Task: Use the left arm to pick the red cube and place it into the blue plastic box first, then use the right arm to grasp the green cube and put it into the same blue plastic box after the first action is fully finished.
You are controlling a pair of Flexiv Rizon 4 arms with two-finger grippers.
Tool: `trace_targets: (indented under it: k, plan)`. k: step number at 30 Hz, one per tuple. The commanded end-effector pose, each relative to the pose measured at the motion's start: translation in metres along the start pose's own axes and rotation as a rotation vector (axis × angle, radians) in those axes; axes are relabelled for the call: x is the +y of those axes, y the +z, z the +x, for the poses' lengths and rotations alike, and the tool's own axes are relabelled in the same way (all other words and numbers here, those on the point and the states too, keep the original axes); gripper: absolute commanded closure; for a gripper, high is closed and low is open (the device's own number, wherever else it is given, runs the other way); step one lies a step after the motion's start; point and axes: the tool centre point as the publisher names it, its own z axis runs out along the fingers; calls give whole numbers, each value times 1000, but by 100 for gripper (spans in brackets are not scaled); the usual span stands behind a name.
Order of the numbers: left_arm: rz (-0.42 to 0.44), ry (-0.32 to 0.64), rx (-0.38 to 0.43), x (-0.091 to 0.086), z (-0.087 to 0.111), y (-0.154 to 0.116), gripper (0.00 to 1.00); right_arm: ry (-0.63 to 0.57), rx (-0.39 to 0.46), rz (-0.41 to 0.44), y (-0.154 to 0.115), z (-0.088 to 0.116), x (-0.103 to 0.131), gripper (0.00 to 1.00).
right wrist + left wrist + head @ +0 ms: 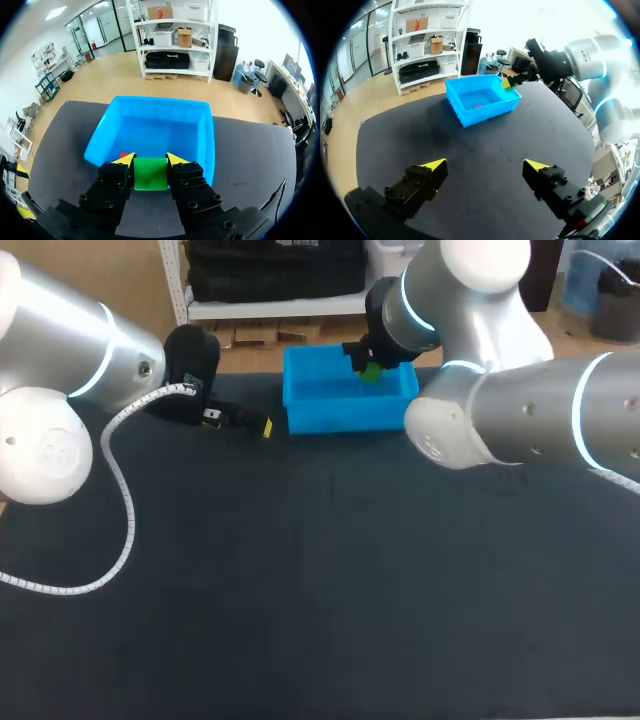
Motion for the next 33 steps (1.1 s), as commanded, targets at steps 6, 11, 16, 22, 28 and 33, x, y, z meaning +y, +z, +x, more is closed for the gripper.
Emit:
trace_targets:
  k: [6, 11, 16, 22, 28, 33]
  plan:
    - [7, 2, -3, 1, 0, 0, 0, 6, 17, 23, 45, -17, -7, 100]
    - [7, 2, -3, 1, 0, 0, 0, 13, 32, 33, 58, -16, -11, 100]
    - [7, 2, -3, 1, 0, 0, 0, 12, 39, 27, 66, -11, -14, 100]
    - [7, 2, -3, 1, 0, 0, 0, 7, 45, 24, 70, -9, -16, 100]
    - [7, 2, -3, 1, 0, 0, 0, 11, 53, 22, 72, -8, -17, 100]
    - [7, 2, -3, 1, 0, 0, 0, 15, 71, 23, 73, -7, -19, 2]
